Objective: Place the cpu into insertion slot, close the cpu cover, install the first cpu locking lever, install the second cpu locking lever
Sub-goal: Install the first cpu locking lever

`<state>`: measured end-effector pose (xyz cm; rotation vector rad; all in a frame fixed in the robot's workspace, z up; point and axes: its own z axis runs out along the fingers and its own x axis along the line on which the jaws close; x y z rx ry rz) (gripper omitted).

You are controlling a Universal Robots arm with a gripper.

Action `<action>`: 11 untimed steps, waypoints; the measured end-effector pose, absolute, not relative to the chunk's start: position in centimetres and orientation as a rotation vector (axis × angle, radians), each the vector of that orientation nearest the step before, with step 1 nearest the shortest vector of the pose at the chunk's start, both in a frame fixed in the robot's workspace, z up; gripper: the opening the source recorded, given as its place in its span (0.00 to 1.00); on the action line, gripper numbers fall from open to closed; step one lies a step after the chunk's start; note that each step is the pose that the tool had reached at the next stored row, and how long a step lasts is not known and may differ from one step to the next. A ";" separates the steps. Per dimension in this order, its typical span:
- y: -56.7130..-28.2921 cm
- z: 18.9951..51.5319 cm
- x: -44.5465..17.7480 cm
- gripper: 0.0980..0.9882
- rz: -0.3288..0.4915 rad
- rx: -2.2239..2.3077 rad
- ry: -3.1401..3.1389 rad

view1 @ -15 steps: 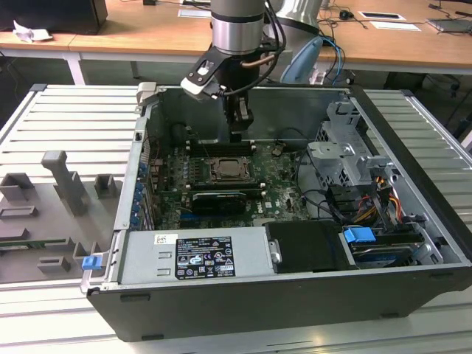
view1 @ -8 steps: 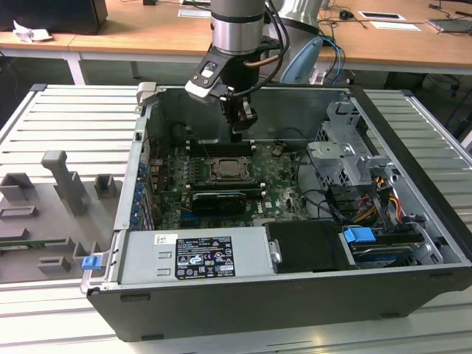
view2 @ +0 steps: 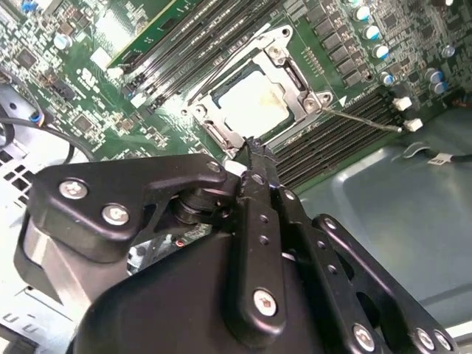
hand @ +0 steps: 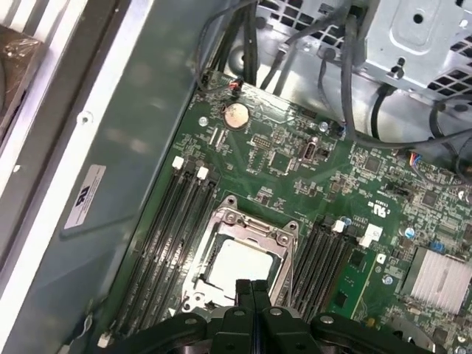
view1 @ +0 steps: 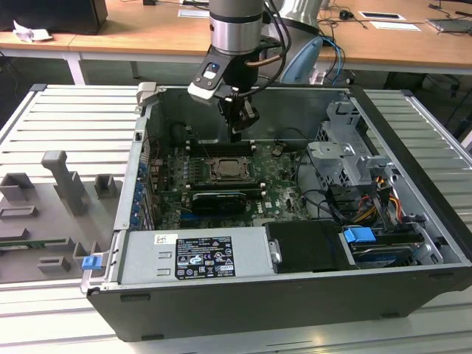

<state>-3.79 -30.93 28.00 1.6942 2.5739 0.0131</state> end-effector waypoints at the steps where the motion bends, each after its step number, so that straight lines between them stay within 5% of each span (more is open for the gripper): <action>1: -30.9 28.0 -3.8 0.01 0.013 1.682 2.582; 11: -30.9 28.0 -3.8 0.01 0.017 1.539 2.669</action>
